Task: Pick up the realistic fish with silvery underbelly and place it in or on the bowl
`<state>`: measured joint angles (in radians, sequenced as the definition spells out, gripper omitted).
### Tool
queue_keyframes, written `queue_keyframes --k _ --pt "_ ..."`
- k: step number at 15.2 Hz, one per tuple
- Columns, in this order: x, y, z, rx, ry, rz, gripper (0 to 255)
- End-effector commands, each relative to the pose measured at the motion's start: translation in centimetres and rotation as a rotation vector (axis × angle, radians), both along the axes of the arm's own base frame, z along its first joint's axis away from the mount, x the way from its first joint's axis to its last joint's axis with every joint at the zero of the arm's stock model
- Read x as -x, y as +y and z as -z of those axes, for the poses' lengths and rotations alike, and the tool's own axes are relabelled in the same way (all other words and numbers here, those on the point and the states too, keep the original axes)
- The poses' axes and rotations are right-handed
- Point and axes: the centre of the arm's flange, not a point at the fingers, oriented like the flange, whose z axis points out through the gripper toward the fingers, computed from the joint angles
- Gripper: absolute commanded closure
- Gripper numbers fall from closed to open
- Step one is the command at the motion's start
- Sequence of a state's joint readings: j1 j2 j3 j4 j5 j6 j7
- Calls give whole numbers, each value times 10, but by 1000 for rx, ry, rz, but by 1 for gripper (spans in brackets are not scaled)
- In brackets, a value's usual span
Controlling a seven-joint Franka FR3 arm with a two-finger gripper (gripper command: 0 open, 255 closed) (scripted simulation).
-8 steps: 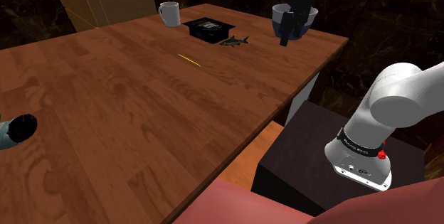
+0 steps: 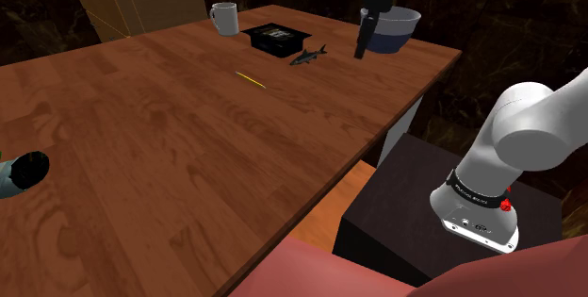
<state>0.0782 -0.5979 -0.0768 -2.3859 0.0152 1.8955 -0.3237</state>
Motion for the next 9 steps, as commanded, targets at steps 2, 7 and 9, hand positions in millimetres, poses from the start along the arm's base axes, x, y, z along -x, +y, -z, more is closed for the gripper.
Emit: queue_keyframes --k 2,7,9 --pt "-37 -8 5 -21 -57 -197 0" --pt "-94 -3 12 -61 -145 -511 0" --pt "-116 4 14 -77 -180 -636 0"
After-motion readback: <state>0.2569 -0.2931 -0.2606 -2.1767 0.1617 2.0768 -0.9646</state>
